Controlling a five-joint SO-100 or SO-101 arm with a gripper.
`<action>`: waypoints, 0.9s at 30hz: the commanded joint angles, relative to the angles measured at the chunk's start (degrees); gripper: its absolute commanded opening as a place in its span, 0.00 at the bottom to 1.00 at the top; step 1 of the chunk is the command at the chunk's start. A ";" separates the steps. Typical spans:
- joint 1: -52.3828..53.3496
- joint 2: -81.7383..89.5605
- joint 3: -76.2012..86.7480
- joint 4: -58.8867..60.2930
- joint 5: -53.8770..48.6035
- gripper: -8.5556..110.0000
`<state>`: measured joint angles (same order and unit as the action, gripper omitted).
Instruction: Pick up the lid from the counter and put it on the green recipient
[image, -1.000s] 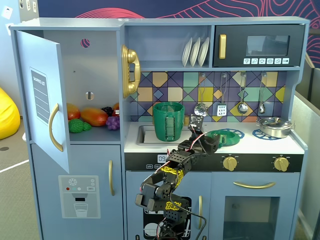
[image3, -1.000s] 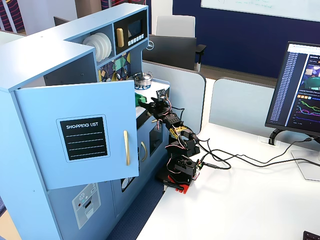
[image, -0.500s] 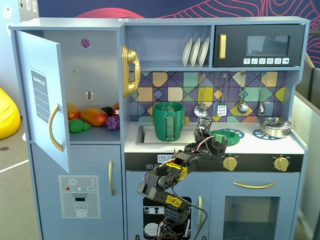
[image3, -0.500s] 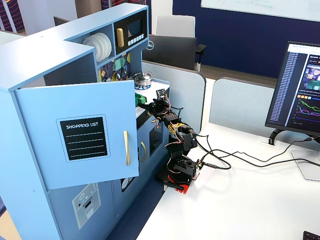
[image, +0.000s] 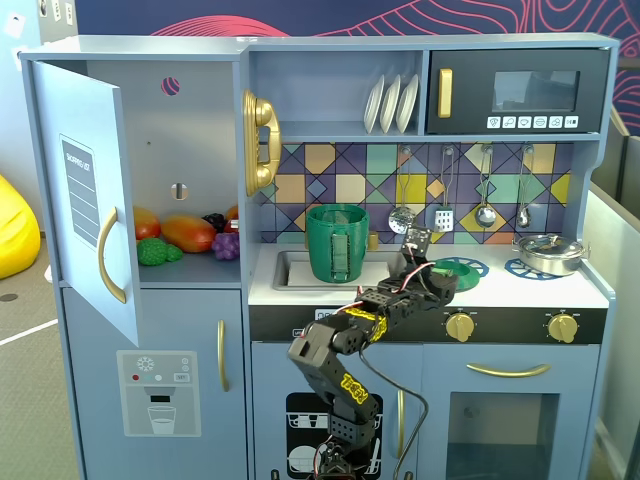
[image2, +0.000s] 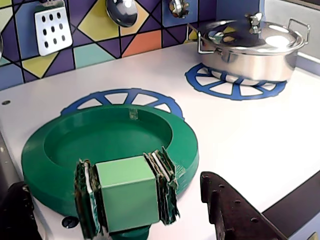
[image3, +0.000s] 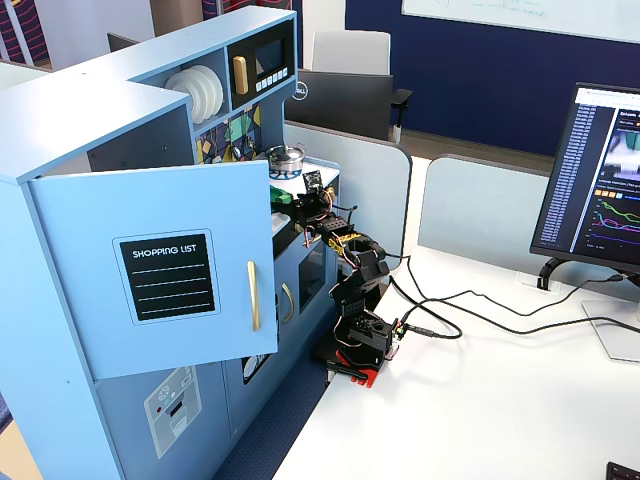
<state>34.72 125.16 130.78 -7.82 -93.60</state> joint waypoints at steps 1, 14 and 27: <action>-0.70 -2.99 -6.59 -2.46 -0.79 0.38; -3.25 -11.87 -11.78 -3.43 -3.87 0.10; -4.31 -4.83 -14.85 -2.72 -1.85 0.07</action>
<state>31.03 113.99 122.78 -11.07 -96.24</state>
